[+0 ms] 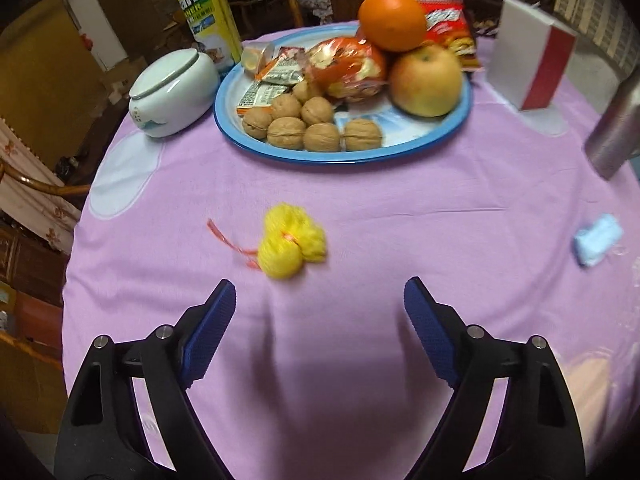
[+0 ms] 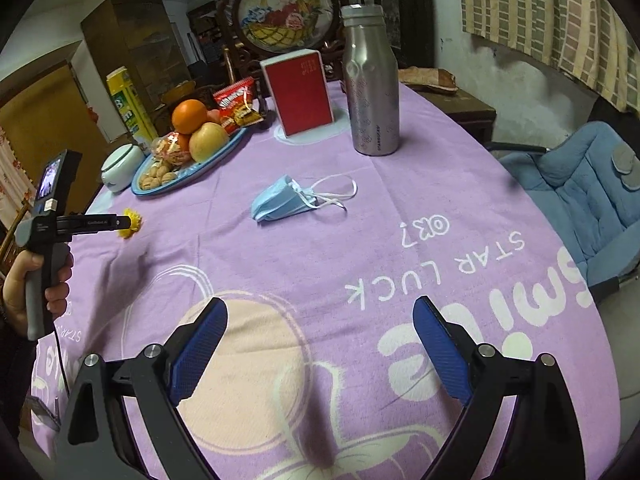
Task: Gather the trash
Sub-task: 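Grasp the yellow mesh net with the left tool, then grasp the blue face mask with the right tool while the left tool holds the net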
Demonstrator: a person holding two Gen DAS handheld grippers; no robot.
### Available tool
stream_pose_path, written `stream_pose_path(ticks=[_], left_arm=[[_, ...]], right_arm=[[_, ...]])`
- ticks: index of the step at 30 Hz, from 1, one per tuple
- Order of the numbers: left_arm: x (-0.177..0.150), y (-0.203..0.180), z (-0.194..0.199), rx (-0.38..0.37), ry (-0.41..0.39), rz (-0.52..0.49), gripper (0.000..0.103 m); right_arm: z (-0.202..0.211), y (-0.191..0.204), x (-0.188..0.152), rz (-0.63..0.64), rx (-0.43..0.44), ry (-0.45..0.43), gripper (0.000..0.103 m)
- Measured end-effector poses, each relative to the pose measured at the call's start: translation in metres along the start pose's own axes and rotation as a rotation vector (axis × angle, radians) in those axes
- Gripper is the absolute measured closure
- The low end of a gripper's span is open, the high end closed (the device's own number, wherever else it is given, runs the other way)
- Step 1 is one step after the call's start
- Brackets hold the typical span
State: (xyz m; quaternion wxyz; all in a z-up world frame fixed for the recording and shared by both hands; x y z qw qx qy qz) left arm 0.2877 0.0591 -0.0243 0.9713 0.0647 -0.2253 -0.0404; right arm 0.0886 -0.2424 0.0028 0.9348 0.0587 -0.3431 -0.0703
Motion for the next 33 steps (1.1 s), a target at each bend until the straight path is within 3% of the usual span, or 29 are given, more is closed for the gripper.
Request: stream_pose_path(ticks=[3, 9, 11, 14, 16, 21, 26, 33], left_arm=[[0.006, 0.004, -0.018, 0.002, 0.029, -0.009, 0.03], [0.016, 0.012, -0.045, 0.017, 0.059, -0.001, 0.031], [0.019, 0.016, -0.052, 0.015, 0.067, 0.009, 0.036], [0.022, 0.019, -0.056, -0.008, 0.071, 0.021, 0.063], [0.022, 0.018, -0.054, 0.003, 0.066, 0.013, 0.072], [0.011, 0.002, -0.017, -0.035, -0.006, -0.037, 0.072], [-0.017, -0.029, 0.025, -0.092, -0.043, -0.079, 0.072], [-0.033, -0.052, 0.035, -0.104, -0.015, -0.063, 0.072]], right_arm=[[-0.008, -0.001, 0.001, -0.004, -0.008, 0.016, 0.011], [-0.021, 0.007, 0.005, 0.013, -0.007, 0.039, 0.011], [-0.024, 0.012, 0.006, 0.024, -0.005, 0.042, 0.011], [-0.028, 0.018, 0.008, 0.037, 0.002, 0.047, 0.01], [-0.032, 0.023, 0.011, 0.046, 0.003, 0.051, 0.01], [-0.048, 0.035, 0.026, 0.083, 0.007, 0.054, 0.01], [-0.086, 0.043, 0.052, 0.112, -0.047, 0.072, 0.01], [-0.137, 0.049, 0.08, 0.095, -0.097, 0.079, 0.01]])
Point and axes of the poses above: each gripper's, at about its wrist camera, not at the fingertips, and z roughly against the way its jaws point, y to its left, x to its top, the point moved 1 cm from there along -z, roughly the way its jaws point
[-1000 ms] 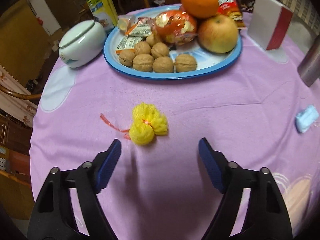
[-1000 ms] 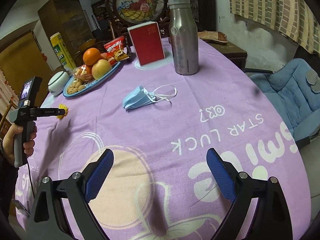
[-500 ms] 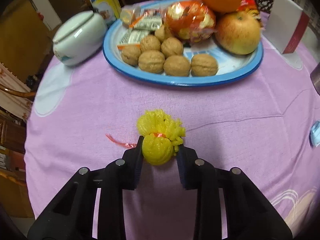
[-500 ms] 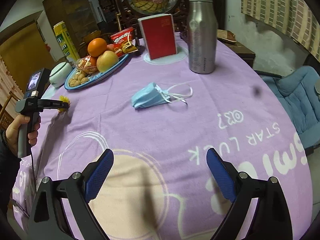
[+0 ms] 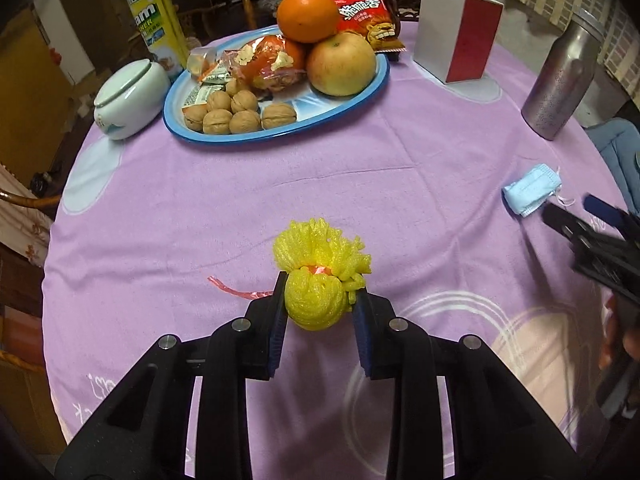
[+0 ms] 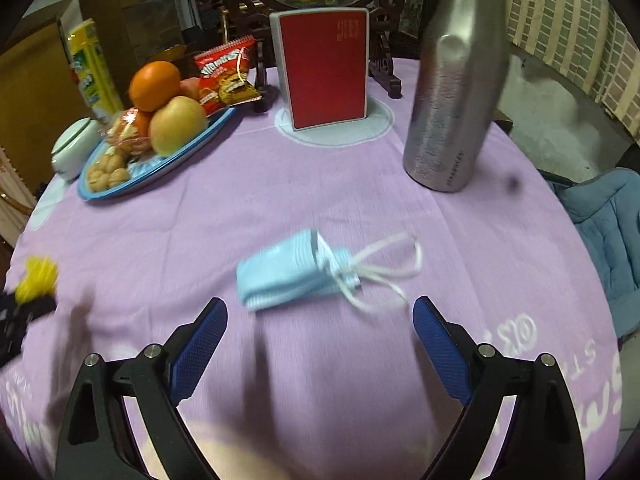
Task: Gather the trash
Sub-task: 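Grasp the blue face mask with the right tool while the left tool holds the net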
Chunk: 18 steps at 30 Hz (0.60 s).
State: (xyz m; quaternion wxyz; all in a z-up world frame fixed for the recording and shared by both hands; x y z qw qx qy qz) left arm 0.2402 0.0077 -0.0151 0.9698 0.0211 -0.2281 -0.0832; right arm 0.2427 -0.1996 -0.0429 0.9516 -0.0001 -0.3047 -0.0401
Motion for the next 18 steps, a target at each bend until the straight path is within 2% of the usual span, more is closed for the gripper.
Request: stream_pose_path(ticks=[5, 7, 9, 11, 12, 14, 18], left_arm=[[0.001, -0.002, 0.004, 0.017, 0.004, 0.028, 0.072], [-0.001, -0.004, 0.005, 0.016, 0.01, 0.035, 0.072], [-0.003, -0.006, 0.005, 0.006, 0.02, 0.039, 0.072], [-0.005, -0.009, 0.007, 0.009, 0.018, 0.029, 0.072], [-0.006, -0.011, 0.009, 0.007, 0.017, 0.02, 0.072], [-0.009, -0.015, 0.012, -0.003, 0.015, 0.017, 0.072], [-0.016, -0.027, 0.025, -0.008, -0.017, -0.015, 0.072]], right_arm=[[-0.027, 0.006, 0.016, -0.036, -0.032, 0.021, 0.011], [-0.037, 0.012, 0.016, -0.015, -0.041, 0.047, 0.027], [-0.036, 0.014, 0.015, -0.025, -0.019, 0.036, 0.036], [-0.023, 0.013, 0.013, -0.029, -0.016, -0.014, 0.059], [-0.017, 0.012, 0.012, -0.024, -0.011, -0.023, 0.076], [-0.001, 0.008, 0.009, -0.031, 0.046, -0.028, 0.087], [0.029, -0.003, -0.003, -0.021, 0.081, -0.048, 0.088]])
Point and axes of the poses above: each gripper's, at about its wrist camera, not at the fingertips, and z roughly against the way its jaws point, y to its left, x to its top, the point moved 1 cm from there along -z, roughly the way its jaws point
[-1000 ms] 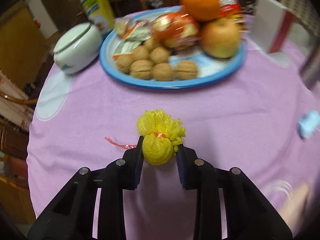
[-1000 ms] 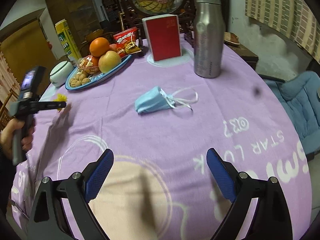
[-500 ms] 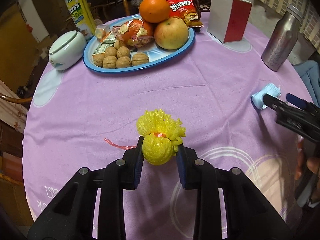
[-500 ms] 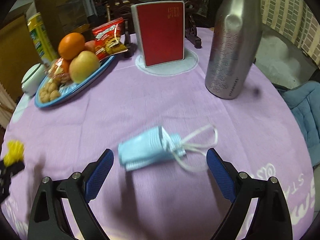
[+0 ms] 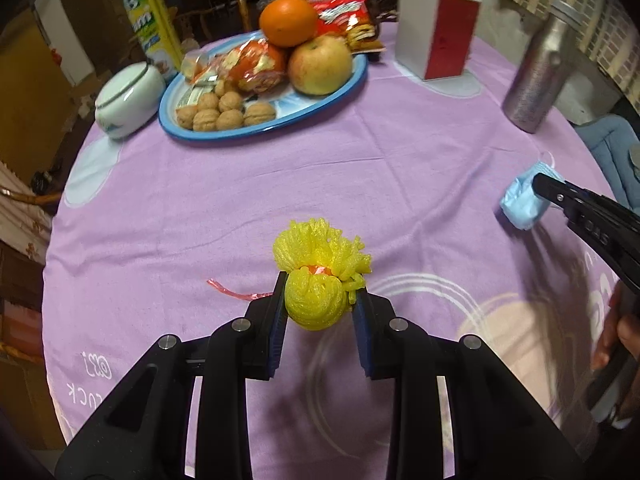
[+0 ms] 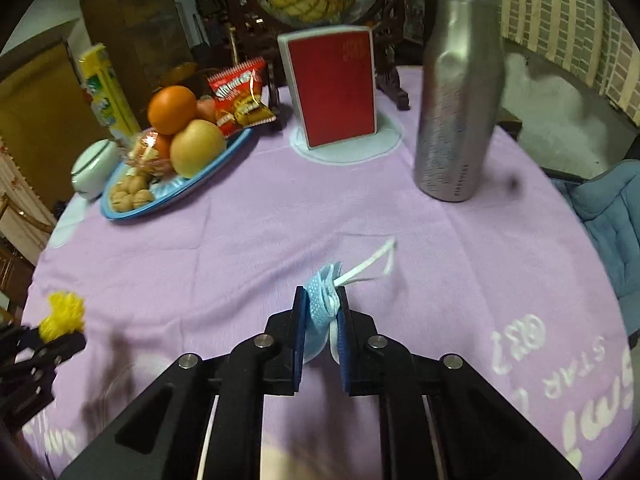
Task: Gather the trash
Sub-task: 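Grasp the blue face mask with the right tool while the left tool holds the net, then carry the yellow net and face mask off the table over the red wastebasket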
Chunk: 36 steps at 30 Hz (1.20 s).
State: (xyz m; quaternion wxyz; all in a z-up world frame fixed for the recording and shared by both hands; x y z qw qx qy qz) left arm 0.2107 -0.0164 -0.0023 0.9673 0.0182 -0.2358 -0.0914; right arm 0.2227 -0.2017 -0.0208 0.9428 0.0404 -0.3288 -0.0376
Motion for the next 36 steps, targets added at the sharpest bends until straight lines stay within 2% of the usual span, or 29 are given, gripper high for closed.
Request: stream_pose_path(ticks=[2, 5, 9, 13, 22, 27, 34, 36], left_arm=[[-0.005, -0.006, 0.005, 0.004, -0.013, -0.009, 0.072], [-0.016, -0.012, 0.013, -0.009, -0.007, -0.013, 0.072], [-0.036, -0.024, 0.031, 0.014, -0.039, -0.058, 0.072], [-0.054, -0.038, 0.047, 0.0, -0.071, -0.076, 0.072], [-0.114, -0.106, 0.09, -0.055, -0.201, -0.201, 0.072], [-0.139, -0.138, 0.101, -0.108, -0.217, -0.255, 0.072], [-0.166, -0.181, 0.116, -0.146, -0.259, -0.333, 0.072], [-0.175, -0.193, 0.12, -0.177, -0.255, -0.346, 0.072]], right_arm=[[0.011, -0.005, -0.005, 0.0, 0.011, -0.006, 0.089], [0.029, -0.01, -0.02, -0.015, 0.083, 0.009, 0.089], [0.057, -0.008, -0.046, 0.029, 0.105, -0.001, 0.089], [0.089, -0.018, -0.075, 0.036, 0.118, -0.022, 0.089], [0.165, -0.055, -0.145, 0.017, 0.081, -0.101, 0.089], [0.192, -0.069, -0.181, 0.006, 0.055, -0.125, 0.089], [0.233, -0.103, -0.23, -0.067, 0.047, -0.174, 0.09], [0.246, -0.116, -0.246, -0.098, 0.046, -0.196, 0.09]])
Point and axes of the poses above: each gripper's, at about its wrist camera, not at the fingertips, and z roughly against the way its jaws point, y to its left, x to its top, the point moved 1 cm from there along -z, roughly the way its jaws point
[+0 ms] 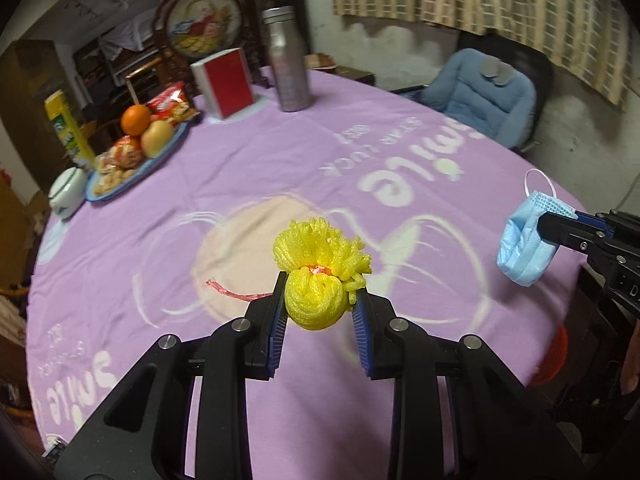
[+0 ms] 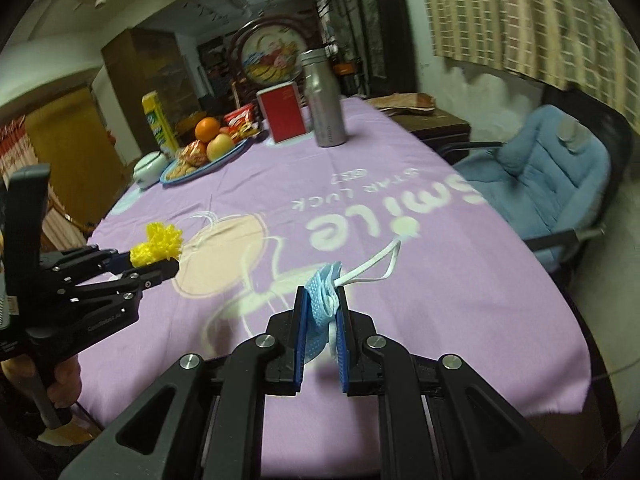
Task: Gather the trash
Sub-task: 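Carry the yellow net and face mask off the table over the red wastebasket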
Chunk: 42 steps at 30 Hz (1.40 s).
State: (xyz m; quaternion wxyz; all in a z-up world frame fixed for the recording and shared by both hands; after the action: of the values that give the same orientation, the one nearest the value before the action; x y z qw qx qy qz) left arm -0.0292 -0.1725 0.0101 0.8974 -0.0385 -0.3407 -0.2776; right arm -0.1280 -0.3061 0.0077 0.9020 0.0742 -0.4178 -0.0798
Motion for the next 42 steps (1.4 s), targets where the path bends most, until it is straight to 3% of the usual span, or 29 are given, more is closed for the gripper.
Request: stream_pose_path(ticks=[11, 23, 34, 42], left_arm=[[-0.016, -0.098, 0.009, -0.172, 0.009, -0.148, 0.072], [-0.023, -0.179, 0.019, -0.259, -0.007, -0.309, 0.072], [-0.039, -0.264, 0.012, -0.352, 0.043, -0.502, 0.072], [-0.058, -0.339, -0.02, -0.44, 0.142, -0.61, 0.072]], right_arm=[[0.047, -0.065, -0.066, -0.149, -0.061, -0.014, 0.09], [0.087, -0.13, -0.123, -0.294, -0.177, -0.017, 0.09], [0.092, -0.187, -0.182, -0.436, -0.236, 0.015, 0.09], [0.084, -0.237, -0.234, -0.558, -0.279, 0.062, 0.09]])
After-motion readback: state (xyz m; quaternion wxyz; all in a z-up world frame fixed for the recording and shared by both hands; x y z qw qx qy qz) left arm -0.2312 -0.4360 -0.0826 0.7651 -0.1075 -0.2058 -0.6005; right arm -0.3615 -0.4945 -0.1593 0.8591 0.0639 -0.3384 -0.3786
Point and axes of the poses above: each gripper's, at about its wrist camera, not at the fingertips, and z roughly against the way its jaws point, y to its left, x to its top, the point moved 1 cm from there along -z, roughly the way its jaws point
